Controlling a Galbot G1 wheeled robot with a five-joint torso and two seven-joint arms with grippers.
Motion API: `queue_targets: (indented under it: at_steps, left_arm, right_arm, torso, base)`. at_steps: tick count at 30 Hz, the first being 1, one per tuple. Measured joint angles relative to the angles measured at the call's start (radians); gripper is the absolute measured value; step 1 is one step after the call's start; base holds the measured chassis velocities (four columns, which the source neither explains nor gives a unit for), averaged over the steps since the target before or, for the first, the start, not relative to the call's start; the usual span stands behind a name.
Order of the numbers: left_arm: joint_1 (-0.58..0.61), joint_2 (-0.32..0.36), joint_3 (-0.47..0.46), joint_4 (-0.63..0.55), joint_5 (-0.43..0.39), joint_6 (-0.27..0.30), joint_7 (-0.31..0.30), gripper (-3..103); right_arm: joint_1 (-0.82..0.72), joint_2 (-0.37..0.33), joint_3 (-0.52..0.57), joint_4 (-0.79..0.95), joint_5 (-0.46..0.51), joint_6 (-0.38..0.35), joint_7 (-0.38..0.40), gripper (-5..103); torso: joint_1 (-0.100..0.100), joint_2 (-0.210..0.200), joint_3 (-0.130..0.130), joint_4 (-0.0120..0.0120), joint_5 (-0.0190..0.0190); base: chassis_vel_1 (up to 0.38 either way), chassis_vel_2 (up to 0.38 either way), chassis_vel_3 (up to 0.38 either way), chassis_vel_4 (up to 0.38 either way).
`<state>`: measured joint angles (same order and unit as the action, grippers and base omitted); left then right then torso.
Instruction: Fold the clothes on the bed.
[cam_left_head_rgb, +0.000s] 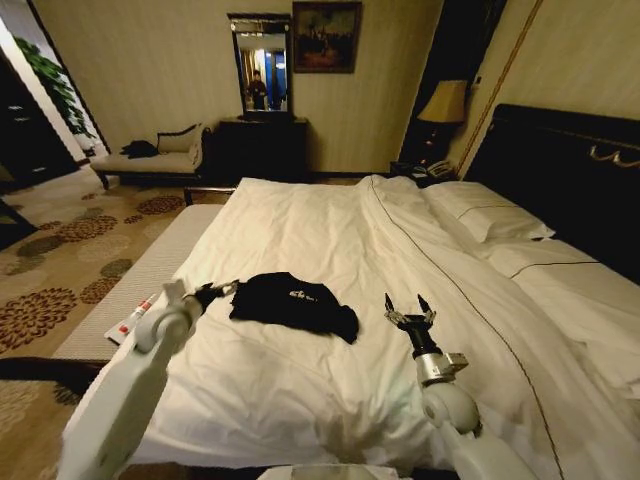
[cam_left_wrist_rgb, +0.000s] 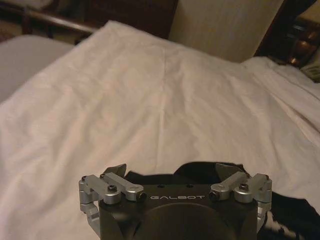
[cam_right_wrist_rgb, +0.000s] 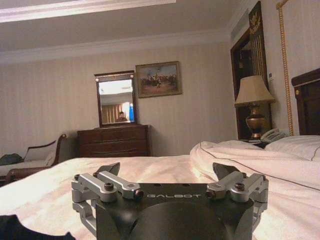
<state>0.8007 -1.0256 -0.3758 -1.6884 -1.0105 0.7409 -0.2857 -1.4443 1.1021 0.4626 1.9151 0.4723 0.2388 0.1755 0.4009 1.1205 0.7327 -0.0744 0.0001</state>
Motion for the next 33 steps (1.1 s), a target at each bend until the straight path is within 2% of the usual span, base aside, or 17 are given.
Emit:
queue_targets:
  at_steps: [2,3,7,13,21,26,33]
  left_arm:
    - [-0.013,-0.003,0.008,0.012,-0.002,0.002,-0.002,100]
    - [-0.086,-0.020,0.055,0.076,-0.011,0.006,-0.009,100]
    - [-0.199,-0.069,0.133,0.200,-0.045,0.006,-0.024,100]
    - [-0.250,-0.119,0.170,0.280,-0.061,0.003,-0.042,100]
    - [-0.200,-0.121,0.119,0.259,-0.061,-0.001,-0.052,100]
    - [-0.129,-0.110,0.068,0.248,-0.059,-0.003,-0.017,100]
    - [-0.092,-0.160,0.053,0.255,-0.054,-0.004,0.002,100]
  right_arm:
    - [0.001,0.000,0.000,-0.002,0.000,0.000,0.001,100]
    - [0.004,-0.002,0.000,-0.009,0.000,0.002,0.005,100]
    - [0.013,-0.002,0.000,-0.023,-0.002,0.009,0.008,100]
    - [0.015,0.004,0.002,-0.031,-0.003,0.015,0.012,100]
    - [0.014,0.007,0.006,-0.033,-0.005,0.020,0.017,100]
    - [0.013,0.008,0.004,-0.037,-0.012,0.023,0.019,100]
    - [0.014,0.004,0.000,-0.039,-0.017,0.023,0.022,100]
  torso:
    - [0.000,0.000,0.000,-0.0001,0.0000]
    - [0.000,0.000,0.000,0.0000,0.0000]
    - [0.000,0.000,0.000,0.0001,0.0001]
    - [0.000,0.000,0.000,0.0000,0.0000]
    - [-0.001,0.000,0.000,0.0002,-0.0001]
    - [-0.001,0.000,0.000,0.0006,-0.0002]
    - [-0.001,0.000,0.000,0.0000,-0.0001]
  base:
    - [0.000,0.000,0.000,0.000]
    - [0.000,0.000,0.000,0.000]
    - [0.000,0.000,0.000,0.000]
    - [0.000,0.000,0.000,0.000]
    - [0.000,0.000,0.000,0.000]
    - [0.000,0.000,0.000,0.000]
    - [0.000,0.000,0.000,0.000]
